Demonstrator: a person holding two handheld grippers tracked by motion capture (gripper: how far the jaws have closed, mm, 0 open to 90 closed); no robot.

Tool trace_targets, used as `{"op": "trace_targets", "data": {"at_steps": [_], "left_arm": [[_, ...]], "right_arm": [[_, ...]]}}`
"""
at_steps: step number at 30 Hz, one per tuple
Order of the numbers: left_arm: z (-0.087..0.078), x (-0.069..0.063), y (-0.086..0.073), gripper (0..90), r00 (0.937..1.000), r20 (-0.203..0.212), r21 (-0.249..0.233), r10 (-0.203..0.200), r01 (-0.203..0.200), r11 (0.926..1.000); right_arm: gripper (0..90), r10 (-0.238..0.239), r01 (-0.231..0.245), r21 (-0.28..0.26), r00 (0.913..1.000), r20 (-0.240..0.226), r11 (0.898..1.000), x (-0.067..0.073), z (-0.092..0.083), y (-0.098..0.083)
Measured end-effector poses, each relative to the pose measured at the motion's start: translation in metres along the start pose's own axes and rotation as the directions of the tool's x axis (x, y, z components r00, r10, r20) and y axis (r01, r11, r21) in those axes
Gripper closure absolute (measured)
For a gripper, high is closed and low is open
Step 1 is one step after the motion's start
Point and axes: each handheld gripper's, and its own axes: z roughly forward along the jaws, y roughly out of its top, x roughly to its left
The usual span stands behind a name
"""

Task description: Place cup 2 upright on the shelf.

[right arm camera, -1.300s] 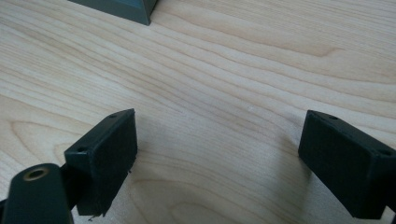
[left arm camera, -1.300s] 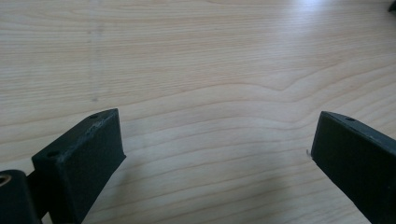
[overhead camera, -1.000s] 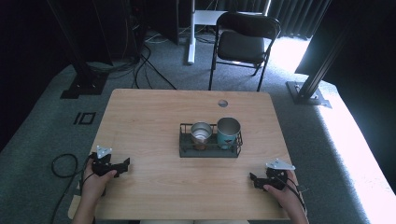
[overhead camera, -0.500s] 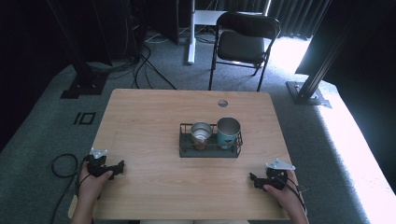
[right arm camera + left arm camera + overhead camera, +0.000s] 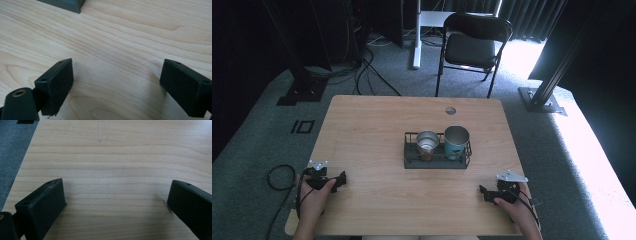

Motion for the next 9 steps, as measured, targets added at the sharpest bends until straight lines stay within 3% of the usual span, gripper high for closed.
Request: {"op": "trace_targets", "data": {"at_steps": [9], "left_arm": [[0.0011, -0.0005, 0.0006, 1.6, 0.9997, -0.016, -0.002, -0.018, 0.018, 0.9998]], "right_arm": [[11.2, 0.000, 0.000, 0.000, 1.0000, 0.000, 1.000, 0.0001, 0.0000, 0.0000]]}}
